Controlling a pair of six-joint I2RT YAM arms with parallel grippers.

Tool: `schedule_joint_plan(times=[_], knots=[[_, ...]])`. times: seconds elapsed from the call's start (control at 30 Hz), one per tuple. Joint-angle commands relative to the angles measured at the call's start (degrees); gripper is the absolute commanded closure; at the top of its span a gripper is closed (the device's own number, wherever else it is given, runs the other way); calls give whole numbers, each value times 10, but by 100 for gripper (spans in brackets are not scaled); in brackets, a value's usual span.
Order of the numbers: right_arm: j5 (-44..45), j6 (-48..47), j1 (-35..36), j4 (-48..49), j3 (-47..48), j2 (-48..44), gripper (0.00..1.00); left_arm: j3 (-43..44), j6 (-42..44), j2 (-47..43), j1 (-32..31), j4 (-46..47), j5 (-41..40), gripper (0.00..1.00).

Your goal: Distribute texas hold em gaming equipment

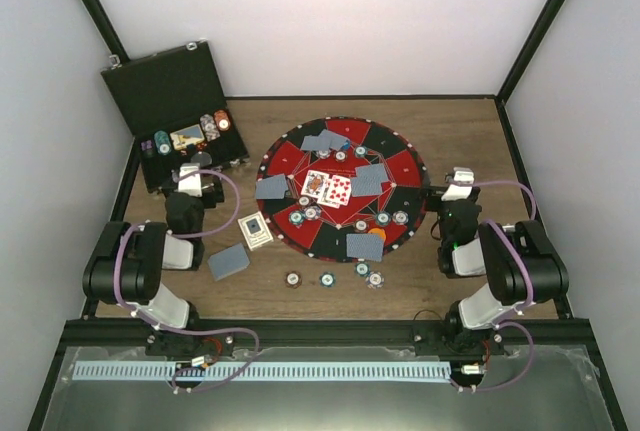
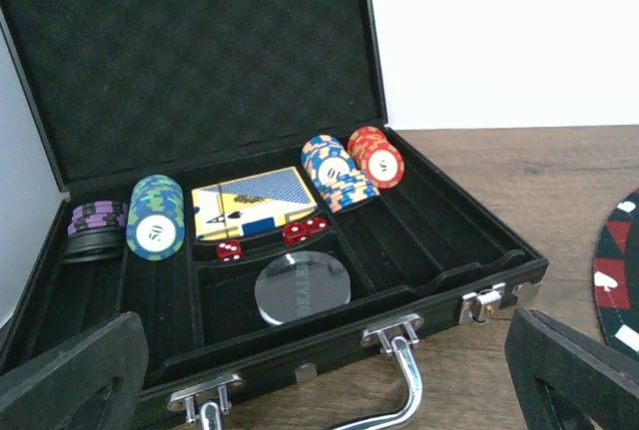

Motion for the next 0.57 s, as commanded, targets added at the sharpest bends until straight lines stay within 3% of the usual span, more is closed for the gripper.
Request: schedule_joint_plan(times=[0.0, 0.53], knots=[[-20, -3, -7, 16, 9, -4, 0, 2, -18, -4, 2, 15, 11, 0], [-23, -3, -8, 17, 10, -4, 0, 3, -19, -5, 2, 10, 11, 0]])
